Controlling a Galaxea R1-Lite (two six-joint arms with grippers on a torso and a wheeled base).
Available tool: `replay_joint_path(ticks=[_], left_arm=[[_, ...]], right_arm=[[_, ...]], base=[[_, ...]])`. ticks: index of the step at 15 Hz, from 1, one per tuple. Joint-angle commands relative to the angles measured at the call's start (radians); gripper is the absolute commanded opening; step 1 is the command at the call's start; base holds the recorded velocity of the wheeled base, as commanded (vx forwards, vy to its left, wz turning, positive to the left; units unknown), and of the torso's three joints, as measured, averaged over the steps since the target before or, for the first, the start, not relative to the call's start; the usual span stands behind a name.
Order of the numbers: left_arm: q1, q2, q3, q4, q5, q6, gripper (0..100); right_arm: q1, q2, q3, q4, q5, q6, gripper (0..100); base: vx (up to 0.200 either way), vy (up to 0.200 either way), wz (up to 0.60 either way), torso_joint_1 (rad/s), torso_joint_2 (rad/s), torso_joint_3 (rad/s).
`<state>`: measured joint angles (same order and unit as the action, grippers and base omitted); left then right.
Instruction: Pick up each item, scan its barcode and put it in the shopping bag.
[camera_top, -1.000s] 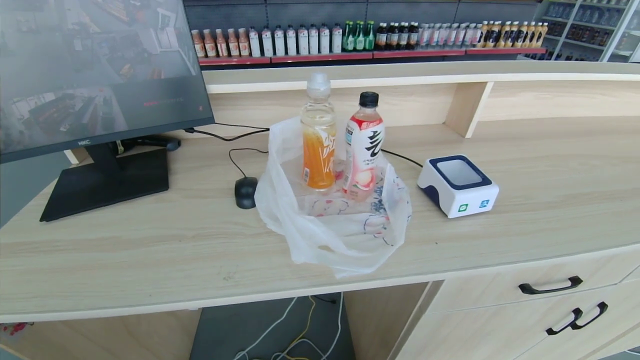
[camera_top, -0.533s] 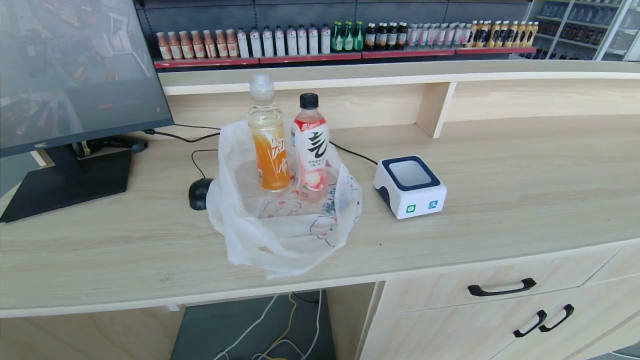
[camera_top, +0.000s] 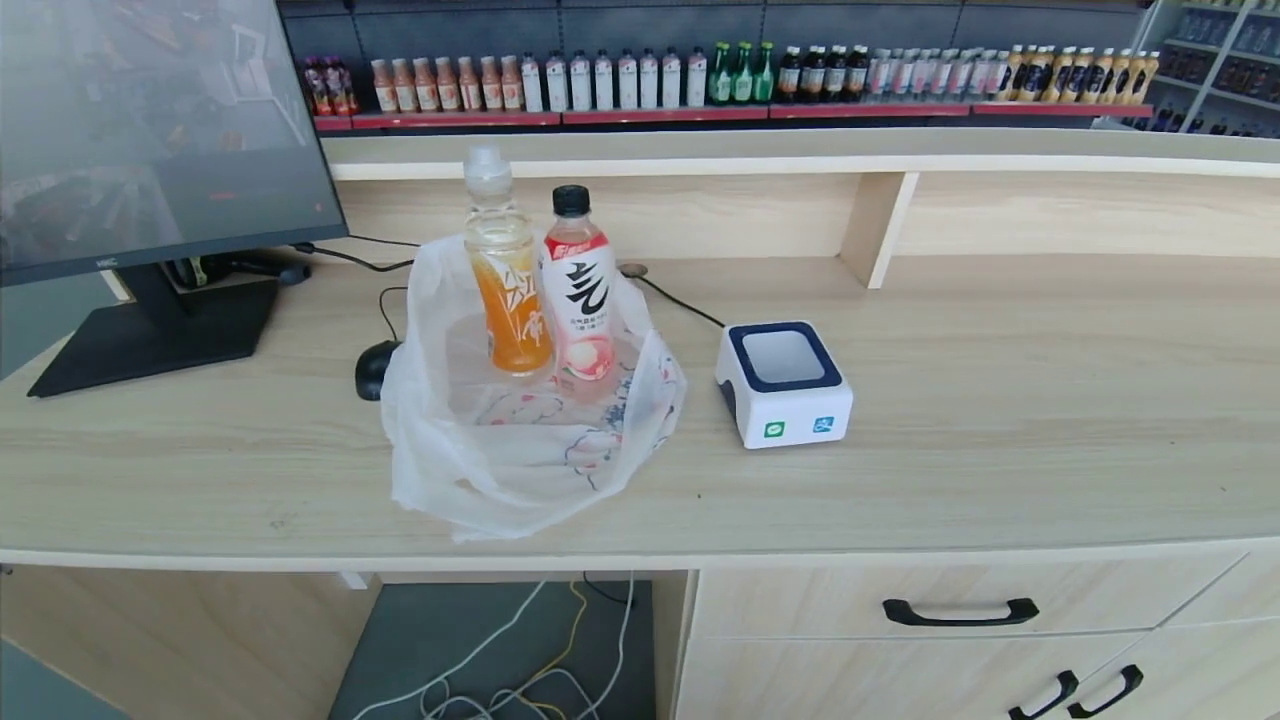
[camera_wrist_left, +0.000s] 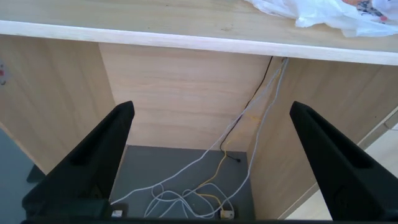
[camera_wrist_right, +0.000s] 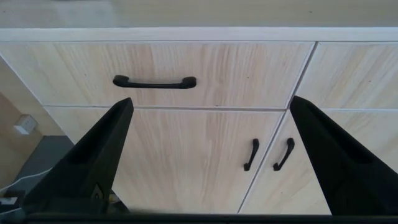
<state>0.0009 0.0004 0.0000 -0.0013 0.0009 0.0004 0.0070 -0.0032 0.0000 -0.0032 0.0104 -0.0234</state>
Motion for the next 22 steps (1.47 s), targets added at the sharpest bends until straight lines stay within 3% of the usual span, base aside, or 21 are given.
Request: replay_joint_path(ticks=[1, 8, 22], left_arm=[[0.001, 0.0, 0.0, 0.0, 0.001, -0.002, 100], [0.001, 0.0, 0.0, 0.0, 0.001, 0.0, 100], [0.001, 0.0, 0.0, -0.002, 0.001, 0.0, 100]], right_arm=[[0.001, 0.003, 0.0, 0.0, 0.0, 0.0, 100], [0.001, 0.003, 0.0, 0.0, 0.0, -0.001, 100], [0.001, 0.003, 0.0, 0.0, 0.0, -0.001, 100]], base=[[0.0, -0.2, 0.0, 0.007, 0.0, -0.002], [0.0, -0.2, 0.0, 0.0, 0.0, 0.005], [0.0, 0.0, 0.0, 0.0, 0.0, 0.0]])
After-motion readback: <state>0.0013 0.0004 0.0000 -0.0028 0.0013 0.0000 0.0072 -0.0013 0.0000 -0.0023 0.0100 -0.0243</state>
